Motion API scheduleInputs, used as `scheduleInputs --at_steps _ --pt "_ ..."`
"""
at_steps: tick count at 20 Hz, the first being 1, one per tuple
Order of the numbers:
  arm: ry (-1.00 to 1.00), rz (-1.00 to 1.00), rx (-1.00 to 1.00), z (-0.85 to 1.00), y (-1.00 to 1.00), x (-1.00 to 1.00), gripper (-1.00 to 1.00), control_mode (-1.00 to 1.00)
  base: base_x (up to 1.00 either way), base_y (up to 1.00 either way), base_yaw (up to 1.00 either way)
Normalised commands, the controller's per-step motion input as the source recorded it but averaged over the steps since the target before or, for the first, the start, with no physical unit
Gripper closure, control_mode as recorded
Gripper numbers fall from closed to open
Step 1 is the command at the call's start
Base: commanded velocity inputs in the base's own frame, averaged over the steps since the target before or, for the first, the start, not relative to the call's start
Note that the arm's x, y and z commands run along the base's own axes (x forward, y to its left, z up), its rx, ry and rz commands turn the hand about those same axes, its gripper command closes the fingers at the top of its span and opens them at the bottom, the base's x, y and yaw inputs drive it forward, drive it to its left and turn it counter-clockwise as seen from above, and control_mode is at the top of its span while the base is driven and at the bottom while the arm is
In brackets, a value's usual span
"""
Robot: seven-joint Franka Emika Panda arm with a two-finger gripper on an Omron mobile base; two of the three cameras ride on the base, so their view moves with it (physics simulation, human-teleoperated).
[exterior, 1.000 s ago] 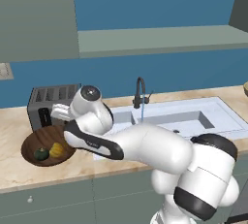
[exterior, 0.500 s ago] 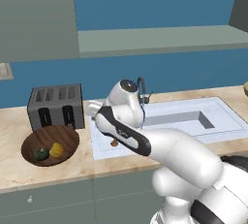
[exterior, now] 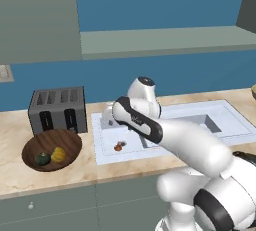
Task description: Pick the squashs from the sink and place them in one bowl. Place the mushroom in the other bowl. Then turn off the sink faucet.
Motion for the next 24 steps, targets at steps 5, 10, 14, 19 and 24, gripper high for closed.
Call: scheduleInputs --at_steps 5,10,14,19,24 --pt "0.00 0.11 -0.16 -0.43 0.00 0.15 -1.00 -1.00 0.00 0.00 0.00" --pt "0.00 0.09 -0.13 -0.70 -0.05 0.00 -1.00 -1.00 0.00 0.00 0.00" --pt "0.00 0.07 -0.07 -0.49 -0.14 0.00 -1.00 -1.00 0.00 0.00 0.00" --pt "0.00 0.02 -0.05 -0.33 -0.32 0.00 -1.00 -1.00 0.00 0.00 0.00" --pt "-0.02 0.03 -0.05 -0.39 -0.19 0.20 -1.00 -1.00 0.00 0.00 0.00"
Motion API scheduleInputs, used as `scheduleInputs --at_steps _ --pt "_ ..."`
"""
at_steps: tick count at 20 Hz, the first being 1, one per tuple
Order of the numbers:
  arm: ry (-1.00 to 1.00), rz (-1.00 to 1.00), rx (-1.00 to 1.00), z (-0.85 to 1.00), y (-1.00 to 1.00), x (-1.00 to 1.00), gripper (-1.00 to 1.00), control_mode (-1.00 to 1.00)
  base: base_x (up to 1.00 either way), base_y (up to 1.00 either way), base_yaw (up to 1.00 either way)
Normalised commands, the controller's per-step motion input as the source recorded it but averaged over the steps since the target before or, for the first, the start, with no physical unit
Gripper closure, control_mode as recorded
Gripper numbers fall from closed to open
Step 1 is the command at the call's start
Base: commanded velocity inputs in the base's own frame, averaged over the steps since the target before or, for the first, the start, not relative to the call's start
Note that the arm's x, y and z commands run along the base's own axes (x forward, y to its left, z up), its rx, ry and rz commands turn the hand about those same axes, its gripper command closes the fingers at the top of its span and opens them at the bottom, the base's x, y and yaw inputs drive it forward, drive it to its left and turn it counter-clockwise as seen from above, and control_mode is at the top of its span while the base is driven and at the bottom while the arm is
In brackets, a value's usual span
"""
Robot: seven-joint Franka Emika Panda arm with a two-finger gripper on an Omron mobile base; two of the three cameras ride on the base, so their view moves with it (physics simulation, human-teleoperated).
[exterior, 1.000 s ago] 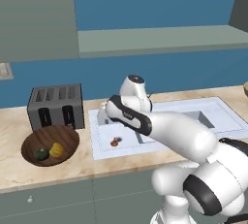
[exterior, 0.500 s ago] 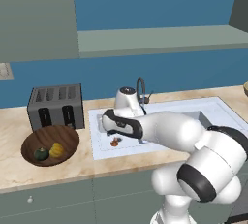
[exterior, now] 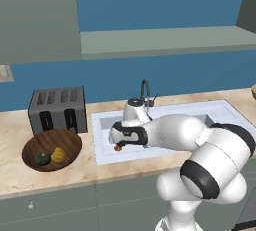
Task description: Pick the squashs from the sink and place them in one bowl. Place the mushroom in the other bowl. Then turn off the sink faucet.
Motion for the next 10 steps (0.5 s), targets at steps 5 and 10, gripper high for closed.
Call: scheduleInputs --at_steps 5,10 --pt "-0.10 0.02 -0.01 -0.33 0.00 0.43 -1.00 -1.00 0.00 0.00 0.00" --pt "-0.10 0.00 0.00 -0.16 0.00 0.39 -1.00 -1.00 0.00 0.00 0.00"
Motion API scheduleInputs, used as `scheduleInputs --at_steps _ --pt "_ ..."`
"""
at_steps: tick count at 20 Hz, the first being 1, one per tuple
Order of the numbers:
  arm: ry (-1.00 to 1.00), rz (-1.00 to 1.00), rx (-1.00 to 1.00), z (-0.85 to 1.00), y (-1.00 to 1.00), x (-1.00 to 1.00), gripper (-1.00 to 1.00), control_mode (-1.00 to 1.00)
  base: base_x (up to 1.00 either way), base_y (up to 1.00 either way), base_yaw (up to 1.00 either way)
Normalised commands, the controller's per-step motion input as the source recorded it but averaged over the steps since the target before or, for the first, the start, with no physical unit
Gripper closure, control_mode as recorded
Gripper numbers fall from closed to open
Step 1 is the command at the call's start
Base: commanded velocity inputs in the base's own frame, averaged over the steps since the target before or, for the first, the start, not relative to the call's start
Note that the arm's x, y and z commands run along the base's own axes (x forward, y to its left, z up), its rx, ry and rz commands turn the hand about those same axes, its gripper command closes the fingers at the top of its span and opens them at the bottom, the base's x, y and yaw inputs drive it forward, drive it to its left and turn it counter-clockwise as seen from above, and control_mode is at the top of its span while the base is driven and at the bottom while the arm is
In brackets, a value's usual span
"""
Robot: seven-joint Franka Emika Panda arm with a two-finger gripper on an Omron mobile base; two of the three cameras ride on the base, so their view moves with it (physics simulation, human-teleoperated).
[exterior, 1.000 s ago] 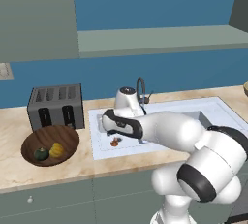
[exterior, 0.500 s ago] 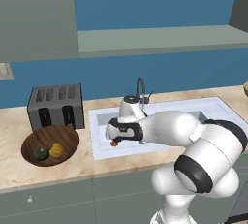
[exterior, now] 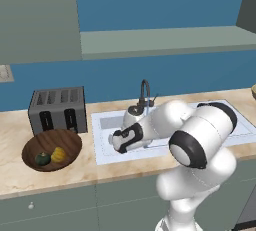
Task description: Pick the squashs from the sink and place them in one bowl. Place the mushroom in the other bowl. Then turn off the sink faucet.
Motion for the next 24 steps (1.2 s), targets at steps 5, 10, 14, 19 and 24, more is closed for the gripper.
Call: scheduleInputs --at_steps 5,10,14,19,24 --pt "-0.04 0.00 0.00 -0.04 0.00 0.13 -1.00 -1.00 0.00 0.00 0.00" --pt "0.00 0.00 0.00 -0.02 0.03 0.00 -1.00 -1.00 0.00 0.00 0.00" --pt "0.00 0.00 0.00 -0.14 0.19 0.14 -1.00 -1.00 0.00 0.00 0.00" --pt "-0.04 0.00 0.00 -0.10 0.10 0.22 -1.00 -1.00 0.00 0.00 0.00" --pt "-0.07 0.00 0.01 -0.24 0.01 0.24 -1.00 -1.00 0.00 0.00 0.00"
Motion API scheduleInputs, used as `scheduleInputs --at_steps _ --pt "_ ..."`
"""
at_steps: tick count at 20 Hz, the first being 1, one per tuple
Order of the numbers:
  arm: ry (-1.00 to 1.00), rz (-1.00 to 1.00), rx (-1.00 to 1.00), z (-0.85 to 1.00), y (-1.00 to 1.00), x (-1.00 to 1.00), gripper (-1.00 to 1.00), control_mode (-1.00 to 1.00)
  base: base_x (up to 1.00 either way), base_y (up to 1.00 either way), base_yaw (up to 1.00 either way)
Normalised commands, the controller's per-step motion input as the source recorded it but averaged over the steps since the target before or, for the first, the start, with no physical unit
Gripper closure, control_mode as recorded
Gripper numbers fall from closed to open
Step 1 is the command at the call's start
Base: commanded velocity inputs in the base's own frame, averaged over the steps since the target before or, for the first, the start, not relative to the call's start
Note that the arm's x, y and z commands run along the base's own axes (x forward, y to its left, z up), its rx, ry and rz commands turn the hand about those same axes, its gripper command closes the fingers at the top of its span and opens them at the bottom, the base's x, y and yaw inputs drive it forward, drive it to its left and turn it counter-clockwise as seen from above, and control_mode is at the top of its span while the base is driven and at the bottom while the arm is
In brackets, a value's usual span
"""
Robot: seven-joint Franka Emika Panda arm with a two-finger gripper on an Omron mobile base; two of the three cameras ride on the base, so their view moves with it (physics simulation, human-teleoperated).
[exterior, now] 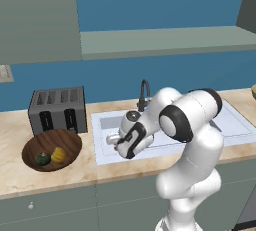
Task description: Pick the squashs from the sink and place them in one bowl. Place the mushroom in the other bowl. Then turn off the sink faucet.
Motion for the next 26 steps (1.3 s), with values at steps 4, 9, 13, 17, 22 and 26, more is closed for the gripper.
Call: scheduleInputs --at_steps 4,9,13,17,22,26 --pt "0.00 0.00 0.02 -0.14 0.01 0.06 -1.00 -1.00 0.00 0.00 0.00" --pt "0.00 -0.01 0.00 -0.03 0.14 0.03 -1.00 -1.00 0.00 0.00 0.00" --pt "0.00 -0.03 0.00 -0.04 0.29 0.08 -1.00 -1.00 0.00 0.00 0.00" --pt "0.00 -0.01 0.00 0.00 0.02 0.01 -1.00 -1.00 0.00 0.00 0.00" --pt "0.00 0.00 0.00 -0.08 0.00 0.06 -1.00 -1.00 0.00 0.00 0.00" --pt "0.00 0.00 0.00 -0.15 0.00 0.09 -1.00 -1.00 0.00 0.00 0.00"
